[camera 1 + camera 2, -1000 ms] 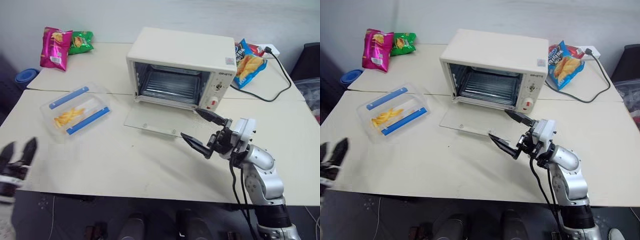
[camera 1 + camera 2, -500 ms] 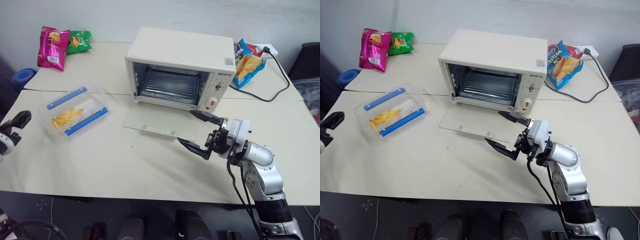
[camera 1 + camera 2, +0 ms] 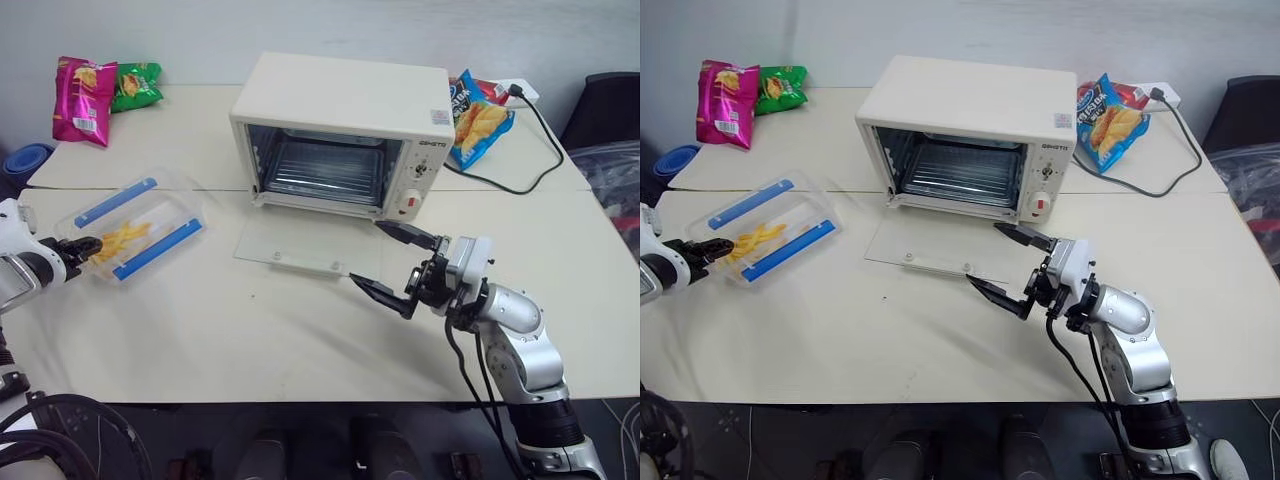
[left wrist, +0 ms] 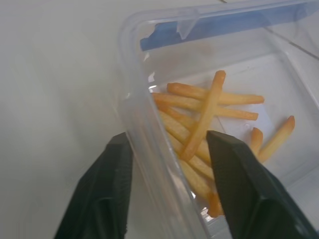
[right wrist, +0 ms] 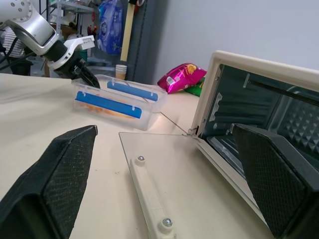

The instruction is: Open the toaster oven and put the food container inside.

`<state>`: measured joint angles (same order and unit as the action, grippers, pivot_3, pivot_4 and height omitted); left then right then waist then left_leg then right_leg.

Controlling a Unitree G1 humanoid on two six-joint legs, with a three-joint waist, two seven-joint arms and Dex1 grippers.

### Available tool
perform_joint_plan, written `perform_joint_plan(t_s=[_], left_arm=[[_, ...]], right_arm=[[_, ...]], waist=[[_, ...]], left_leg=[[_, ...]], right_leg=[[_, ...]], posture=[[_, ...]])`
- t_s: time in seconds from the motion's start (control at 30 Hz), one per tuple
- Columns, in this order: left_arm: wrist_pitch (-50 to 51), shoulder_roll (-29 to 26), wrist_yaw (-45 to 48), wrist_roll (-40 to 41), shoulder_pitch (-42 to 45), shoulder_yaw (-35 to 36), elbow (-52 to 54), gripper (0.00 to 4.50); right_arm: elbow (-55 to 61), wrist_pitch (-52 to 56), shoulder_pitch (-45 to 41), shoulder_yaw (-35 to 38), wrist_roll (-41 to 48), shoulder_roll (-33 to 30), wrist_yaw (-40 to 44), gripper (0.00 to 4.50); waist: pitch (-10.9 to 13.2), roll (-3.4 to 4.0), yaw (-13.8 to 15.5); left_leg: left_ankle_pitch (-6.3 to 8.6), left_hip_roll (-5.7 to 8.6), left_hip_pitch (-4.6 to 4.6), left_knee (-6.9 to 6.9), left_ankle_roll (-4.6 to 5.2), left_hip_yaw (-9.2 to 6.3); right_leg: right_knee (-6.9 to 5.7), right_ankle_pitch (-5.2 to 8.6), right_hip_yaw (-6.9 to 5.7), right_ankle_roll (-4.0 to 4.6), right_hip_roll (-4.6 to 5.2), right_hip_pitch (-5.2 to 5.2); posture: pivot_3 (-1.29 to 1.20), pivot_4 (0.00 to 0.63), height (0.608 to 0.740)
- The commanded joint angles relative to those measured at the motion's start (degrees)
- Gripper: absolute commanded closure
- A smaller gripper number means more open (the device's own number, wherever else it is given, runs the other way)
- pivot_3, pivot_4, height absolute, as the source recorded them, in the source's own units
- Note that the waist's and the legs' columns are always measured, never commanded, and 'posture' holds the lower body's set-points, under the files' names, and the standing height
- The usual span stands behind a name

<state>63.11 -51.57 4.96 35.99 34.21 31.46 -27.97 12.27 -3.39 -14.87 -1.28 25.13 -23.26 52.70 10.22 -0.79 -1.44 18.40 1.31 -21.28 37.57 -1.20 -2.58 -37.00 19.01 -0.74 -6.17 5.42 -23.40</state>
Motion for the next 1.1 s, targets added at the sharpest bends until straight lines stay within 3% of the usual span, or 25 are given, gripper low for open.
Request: perform_joint_plan(t_s=[0.03,0.17,0.33,0.47,0.6,0.77,0.9,1.03,1.1], left_arm=[[-2.21,-3.32,2.37,-1.29,3.91,1.93,-2.31,3.38],[-3.76,-7.17,7.40,-3.49,6.67,-0.44,-6.27,4.34],[-0.97,-10.46,14.04,-3.26,13.60,-3.27,-7.65,4.40],[3.98,-11.07,23.80,-4.38,18.71,-15.80,-0.29,4.40],[11.15,-0.41,22.98,-3.93,25.53,-24.28,7.55,4.40],[19.07,12.13,19.85,-3.07,30.20,-24.60,11.48,4.40],[16.43,18.85,17.49,-6.13,31.86,-25.96,10.84,4.40],[9.38,22.13,15.80,-10.58,32.28,-28.49,8.42,4.40],[6.03,23.00,15.52,-12.01,32.72,-28.22,6.91,3.69]], right_arm=[[1.22,-0.19,-0.29,0.33,0.08,-0.60,0.06,0.00],[-0.18,-0.11,-1.46,1.27,0.72,-1.04,0.71,0.00],[-0.96,-0.16,-0.77,2.67,0.96,-2.16,0.80,0.00],[-0.31,0.69,1.22,3.58,1.48,-3.34,1.02,0.00],[-1.06,0.00,3.07,4.99,0.95,-4.62,0.97,0.00],[0.90,-0.17,5.82,6.44,0.45,-4.61,-0.96,0.00],[4.08,-0.02,9.15,6.70,0.30,-4.18,-2.89,0.00],[6.44,-0.15,11.28,7.15,-0.16,-3.56,-5.42,0.00],[7.28,-0.19,11.99,7.44,-0.36,-3.34,-6.55,0.00]], waist=[[-0.01,-0.03,0.01],[-0.02,-0.08,-0.18],[-0.01,-0.12,-0.01],[0.00,-0.24,1.02],[0.01,-0.23,2.04],[0.04,-0.28,1.76],[0.05,-0.28,0.55],[0.05,-0.28,-0.09],[0.05,-0.28,0.00]], left_leg=[[0.00,-0.01,-0.03,0.01,0.00,-0.02],[0.00,0.00,-0.06,0.00,0.00,0.03],[0.00,-0.01,-0.10,-0.01,0.00,0.01],[0.00,0.08,-0.24,0.19,0.03,-0.08],[-0.01,0.16,-0.24,0.32,0.09,-0.12],[-0.05,0.23,-0.28,0.44,0.15,-0.08],[-0.03,0.15,-0.31,0.32,0.12,0.00],[-0.04,0.16,-0.20,0.34,0.09,-0.01],[-0.04,0.17,-0.15,0.35,0.08,-0.01]], right_leg=[[0.00,0.00,-0.01,0.00,-0.01,-0.02],[-0.11,0.00,0.00,0.00,-0.01,-0.07],[-0.19,0.00,-0.05,0.00,-0.02,-0.09],[-0.24,0.00,-0.07,-0.01,0.02,-0.07],[-0.35,-0.01,0.06,-0.02,0.04,-0.01],[-0.50,-0.04,0.14,-0.07,0.00,-0.08],[-0.49,-0.03,0.16,-0.07,-0.06,-0.29],[-0.55,-0.03,0.25,-0.07,-0.10,-0.29],[-0.53,-0.03,0.28,-0.07,-0.10,-0.28]], posture=[[0.00,0.150,0.740],[0.00,0.150,0.740],[0.00,0.150,0.740],[0.00,0.150,0.740],[0.00,0.150,0.740],[0.00,0.150,0.740],[0.00,0.150,0.740],[0.00,0.150,0.740],[0.00,0.150,0.740]])
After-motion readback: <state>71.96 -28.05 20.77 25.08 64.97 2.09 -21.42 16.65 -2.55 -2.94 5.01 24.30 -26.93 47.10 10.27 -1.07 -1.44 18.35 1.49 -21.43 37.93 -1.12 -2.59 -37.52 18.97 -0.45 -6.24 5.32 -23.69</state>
